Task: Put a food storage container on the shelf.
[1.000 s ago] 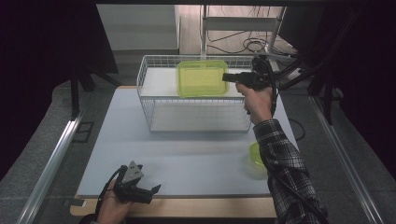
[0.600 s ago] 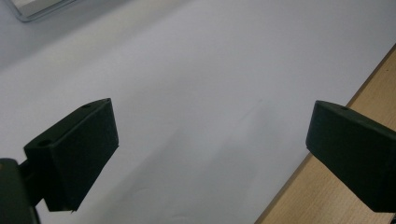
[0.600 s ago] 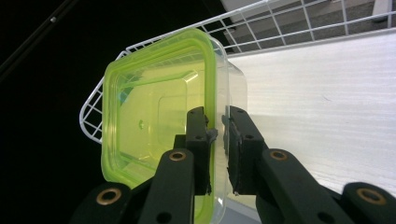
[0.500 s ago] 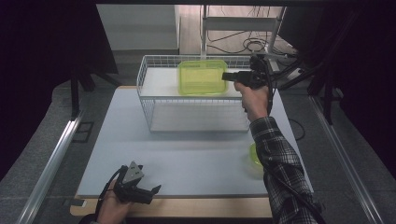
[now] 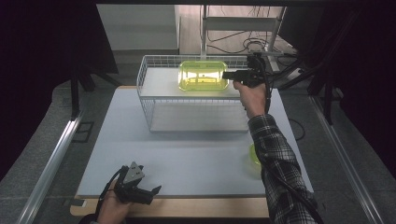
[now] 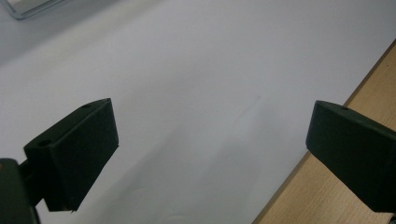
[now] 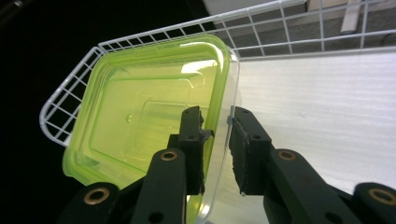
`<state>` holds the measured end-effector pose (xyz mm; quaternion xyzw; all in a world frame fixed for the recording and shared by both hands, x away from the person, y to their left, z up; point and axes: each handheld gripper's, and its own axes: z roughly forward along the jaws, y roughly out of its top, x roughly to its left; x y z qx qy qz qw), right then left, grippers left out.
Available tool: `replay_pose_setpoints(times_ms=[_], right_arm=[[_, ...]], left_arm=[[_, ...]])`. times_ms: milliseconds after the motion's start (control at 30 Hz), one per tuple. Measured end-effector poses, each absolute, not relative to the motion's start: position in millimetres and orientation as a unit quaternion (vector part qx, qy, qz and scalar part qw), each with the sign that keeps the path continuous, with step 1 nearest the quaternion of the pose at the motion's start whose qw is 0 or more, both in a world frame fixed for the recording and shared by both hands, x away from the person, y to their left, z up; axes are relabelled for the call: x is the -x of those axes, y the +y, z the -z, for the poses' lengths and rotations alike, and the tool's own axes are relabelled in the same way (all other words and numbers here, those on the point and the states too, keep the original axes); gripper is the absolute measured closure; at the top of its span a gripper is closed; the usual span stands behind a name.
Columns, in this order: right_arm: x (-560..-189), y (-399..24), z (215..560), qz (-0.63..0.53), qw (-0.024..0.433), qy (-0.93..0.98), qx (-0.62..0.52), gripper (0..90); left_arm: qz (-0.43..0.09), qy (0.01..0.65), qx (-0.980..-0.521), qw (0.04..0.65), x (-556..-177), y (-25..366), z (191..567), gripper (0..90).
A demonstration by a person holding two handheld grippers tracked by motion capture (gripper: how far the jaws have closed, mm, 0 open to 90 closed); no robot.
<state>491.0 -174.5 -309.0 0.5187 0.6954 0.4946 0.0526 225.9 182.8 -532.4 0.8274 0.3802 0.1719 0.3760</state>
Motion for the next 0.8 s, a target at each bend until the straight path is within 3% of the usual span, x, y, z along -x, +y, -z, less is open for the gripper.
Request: replay_pose_setpoints(times_ms=[167, 533, 633, 800], right_arm=[[-493, -170, 308, -0.478, 0.079, 0.708, -0.514, 71.5], [-498, -167, 312, -0.471, 0.079, 0.716, -0.509, 63.2], [-497, -164, 311, -0.461, 0.105, 0.724, -0.503, 61.1], [-495, -164, 309, -0.462, 0.108, 0.725, -0.499, 56.0]], left_arm=[[-0.171, 0.379, -0.828, 0.374, -226, 183, 533, 2.2], [-0.169, 0.380, -0.830, 0.373, -226, 182, 533, 2.2], [-0.169, 0.379, -0.831, 0.371, -226, 182, 533, 2.2], [-0.170, 0.379, -0.831, 0.371, -226, 182, 533, 2.2]])
